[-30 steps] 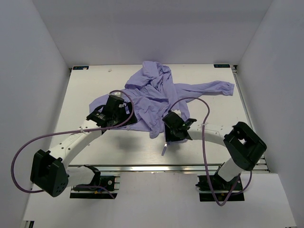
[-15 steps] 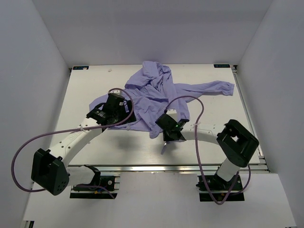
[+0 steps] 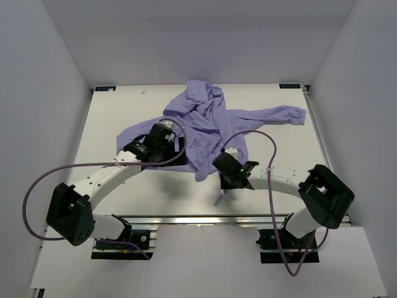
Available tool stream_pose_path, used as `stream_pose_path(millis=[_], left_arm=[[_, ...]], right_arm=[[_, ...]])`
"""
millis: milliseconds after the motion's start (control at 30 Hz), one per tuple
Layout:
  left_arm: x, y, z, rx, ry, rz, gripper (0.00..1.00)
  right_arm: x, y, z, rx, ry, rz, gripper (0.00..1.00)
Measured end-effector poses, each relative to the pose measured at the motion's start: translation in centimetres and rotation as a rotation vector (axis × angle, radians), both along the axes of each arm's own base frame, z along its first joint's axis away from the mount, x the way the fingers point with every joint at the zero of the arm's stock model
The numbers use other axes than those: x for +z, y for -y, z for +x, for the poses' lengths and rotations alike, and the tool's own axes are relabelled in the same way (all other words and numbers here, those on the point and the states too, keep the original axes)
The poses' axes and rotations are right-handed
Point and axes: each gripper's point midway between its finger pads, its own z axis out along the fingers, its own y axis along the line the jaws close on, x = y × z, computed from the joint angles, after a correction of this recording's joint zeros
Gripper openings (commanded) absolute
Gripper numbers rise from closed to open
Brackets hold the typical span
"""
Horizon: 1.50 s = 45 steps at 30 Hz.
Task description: Zip up the jacket
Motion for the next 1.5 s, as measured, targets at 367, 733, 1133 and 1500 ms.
stream_pose_path(millis=[367, 733, 1133, 1500], left_arm=[[-6.5, 6.8, -3.4, -0.365, -0.085, 0.209, 0.9], [-8.8, 6.8, -2.1, -0.452, -0.065, 0.308, 0.79], [-10.3, 7.8, -1.6, -0.48, -0.095, 0.311, 0.4], [-10.3, 8.8, -1.9, -0.505, -0.103, 0.265, 0.0]], right_arm=[[3.8, 3.6, 0.9, -0.058, 0.027, 0.152, 0.0], [3.4, 4.7, 0.8, -0.06, 0.011, 0.152, 0.0], [3.2, 5.0, 0.9, -0.065, 0.008, 0.151, 0.0], [2.8, 5.2, 0.6, -0.066, -0.001, 0.146, 0.0]])
